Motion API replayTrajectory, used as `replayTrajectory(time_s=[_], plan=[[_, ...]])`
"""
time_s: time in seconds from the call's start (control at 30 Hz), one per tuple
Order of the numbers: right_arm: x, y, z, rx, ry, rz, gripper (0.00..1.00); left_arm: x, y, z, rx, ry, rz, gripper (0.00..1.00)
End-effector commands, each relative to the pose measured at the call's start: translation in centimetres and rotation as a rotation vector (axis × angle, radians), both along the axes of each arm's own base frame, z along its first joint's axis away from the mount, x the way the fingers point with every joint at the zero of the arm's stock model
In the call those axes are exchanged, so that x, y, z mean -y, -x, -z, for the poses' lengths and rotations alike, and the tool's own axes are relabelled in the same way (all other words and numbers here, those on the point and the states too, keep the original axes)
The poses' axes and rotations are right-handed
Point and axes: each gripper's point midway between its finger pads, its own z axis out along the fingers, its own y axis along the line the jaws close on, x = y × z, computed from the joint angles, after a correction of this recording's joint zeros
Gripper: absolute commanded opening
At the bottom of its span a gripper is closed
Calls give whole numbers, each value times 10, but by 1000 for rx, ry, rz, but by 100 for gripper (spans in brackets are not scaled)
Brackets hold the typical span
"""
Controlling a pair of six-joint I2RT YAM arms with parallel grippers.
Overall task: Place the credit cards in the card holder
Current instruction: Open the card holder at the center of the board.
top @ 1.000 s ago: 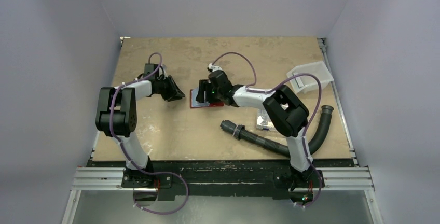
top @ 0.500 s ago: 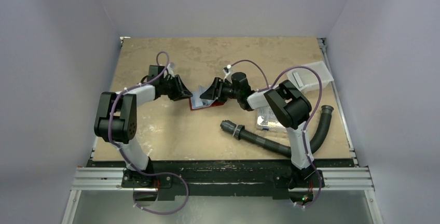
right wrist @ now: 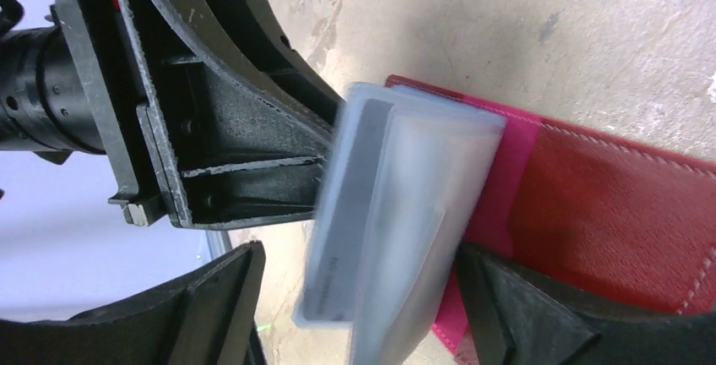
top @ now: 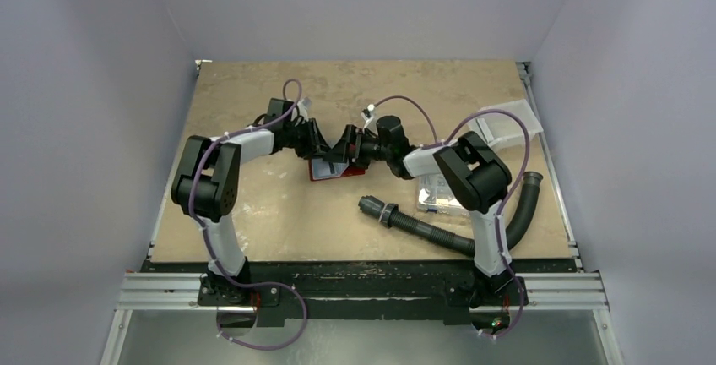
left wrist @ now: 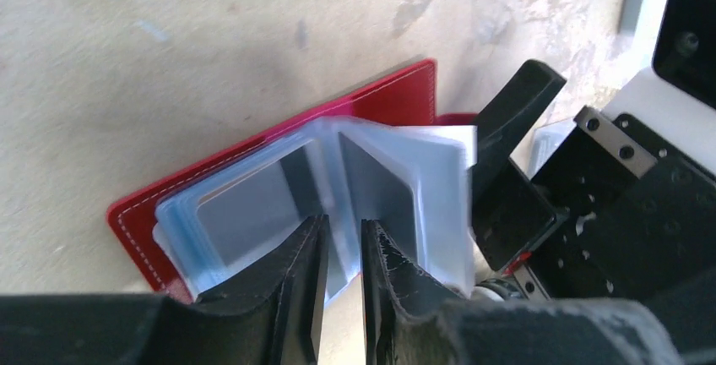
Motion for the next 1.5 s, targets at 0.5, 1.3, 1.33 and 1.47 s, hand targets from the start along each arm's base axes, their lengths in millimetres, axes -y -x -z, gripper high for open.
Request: replayTrajectory(time_s=[0.5, 1.3, 1.33, 1.47], plan=[[89, -27, -62, 288, 613, 165, 68, 45, -9, -26, 41, 38, 64, 35], [0, -16, 4, 153, 410, -33, 0, -35, 21, -16, 36, 1, -14, 40], [3, -17, 9, 146, 423, -26, 0, -34, 22, -14, 33, 5, -14, 42], [10, -17, 25, 117, 469, -3, 0, -31, 24, -10, 24, 19, -12, 43]])
